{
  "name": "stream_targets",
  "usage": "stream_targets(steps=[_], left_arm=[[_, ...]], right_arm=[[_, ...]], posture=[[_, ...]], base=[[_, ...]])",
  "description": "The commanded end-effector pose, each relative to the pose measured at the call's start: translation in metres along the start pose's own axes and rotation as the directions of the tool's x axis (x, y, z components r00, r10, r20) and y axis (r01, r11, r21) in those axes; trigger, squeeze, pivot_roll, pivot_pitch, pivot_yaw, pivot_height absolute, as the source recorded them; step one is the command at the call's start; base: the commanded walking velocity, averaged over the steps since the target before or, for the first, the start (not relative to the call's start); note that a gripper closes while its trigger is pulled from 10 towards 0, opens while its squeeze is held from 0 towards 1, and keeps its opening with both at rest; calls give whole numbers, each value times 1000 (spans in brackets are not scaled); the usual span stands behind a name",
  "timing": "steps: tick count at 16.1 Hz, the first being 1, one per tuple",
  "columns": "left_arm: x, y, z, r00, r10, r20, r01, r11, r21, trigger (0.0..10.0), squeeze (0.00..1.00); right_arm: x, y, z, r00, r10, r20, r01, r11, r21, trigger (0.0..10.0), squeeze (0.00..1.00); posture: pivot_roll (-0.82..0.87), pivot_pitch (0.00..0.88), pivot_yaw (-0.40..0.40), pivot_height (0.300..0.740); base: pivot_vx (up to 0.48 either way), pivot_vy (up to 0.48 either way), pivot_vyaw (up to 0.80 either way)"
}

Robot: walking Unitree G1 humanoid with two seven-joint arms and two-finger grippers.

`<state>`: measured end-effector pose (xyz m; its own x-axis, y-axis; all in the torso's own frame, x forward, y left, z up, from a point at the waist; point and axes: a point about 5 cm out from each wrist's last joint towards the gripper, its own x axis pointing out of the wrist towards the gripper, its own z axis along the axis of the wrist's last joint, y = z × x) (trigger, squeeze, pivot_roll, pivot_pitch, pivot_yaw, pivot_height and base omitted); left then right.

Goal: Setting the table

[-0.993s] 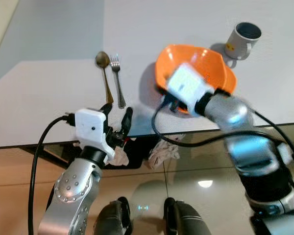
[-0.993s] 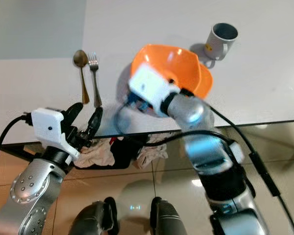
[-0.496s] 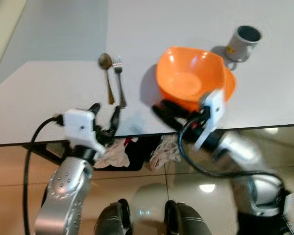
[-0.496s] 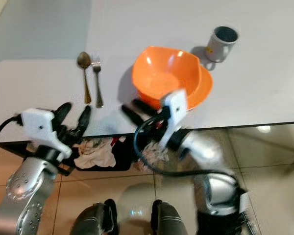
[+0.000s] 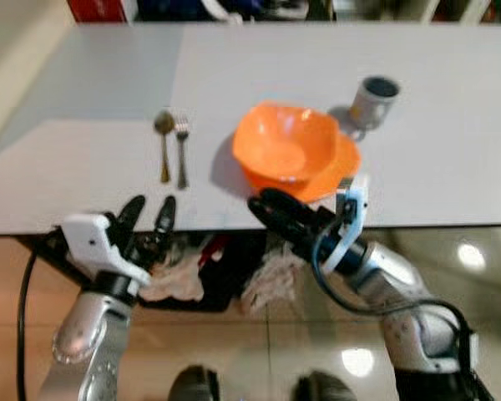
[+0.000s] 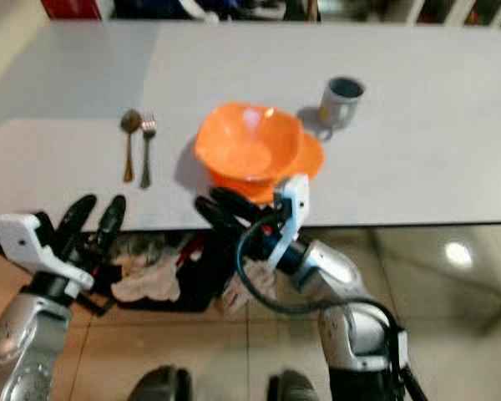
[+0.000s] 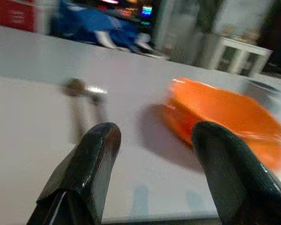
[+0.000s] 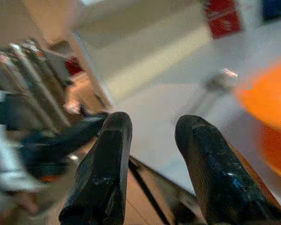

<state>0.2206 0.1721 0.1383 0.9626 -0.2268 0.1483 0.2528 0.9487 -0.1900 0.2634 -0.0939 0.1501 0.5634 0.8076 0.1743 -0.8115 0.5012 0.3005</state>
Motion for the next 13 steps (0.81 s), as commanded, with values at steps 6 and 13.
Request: stream_targets(steps=[6,13], left_arm=[[-31,-9,-77,932,-196,-304,172,980,-103,10000,0],[-89,68,-170,712,118,-692,-207,977,-45,10000,0]], right_arm=[[-74,-69,-74,893,-370,-256,388,921,22,10000,0],[-159,-83,-161,350,-697,-627,705,636,-313,10000,0]], posture=[[-97,90,52,740],[-115,94,51,740]], base=[[0,-426,0],[0,-427,0]])
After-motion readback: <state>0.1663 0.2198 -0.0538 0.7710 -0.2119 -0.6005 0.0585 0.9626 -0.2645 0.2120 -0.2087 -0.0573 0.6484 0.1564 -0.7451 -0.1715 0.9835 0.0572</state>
